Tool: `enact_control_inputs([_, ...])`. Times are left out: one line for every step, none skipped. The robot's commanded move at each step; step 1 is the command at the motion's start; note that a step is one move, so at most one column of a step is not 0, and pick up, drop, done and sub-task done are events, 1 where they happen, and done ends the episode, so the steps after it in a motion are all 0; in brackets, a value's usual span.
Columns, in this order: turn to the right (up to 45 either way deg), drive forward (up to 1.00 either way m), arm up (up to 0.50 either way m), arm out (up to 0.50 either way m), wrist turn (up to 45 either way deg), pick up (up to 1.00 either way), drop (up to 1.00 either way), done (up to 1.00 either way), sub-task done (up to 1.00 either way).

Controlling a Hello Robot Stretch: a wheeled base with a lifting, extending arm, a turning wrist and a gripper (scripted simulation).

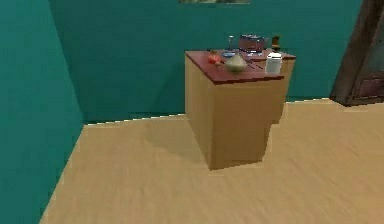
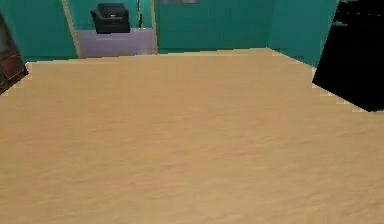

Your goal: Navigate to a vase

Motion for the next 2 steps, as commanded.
enact_control_inputs([-3.0, 0.00, 0.00, 0.00, 0.0, 0.00, 0.00, 0.00, 0.00])
enact_control_inputs([0.0, 0.90, 0.00, 0.00, 0.0, 0.00, 0.00, 0.00, 0.00])
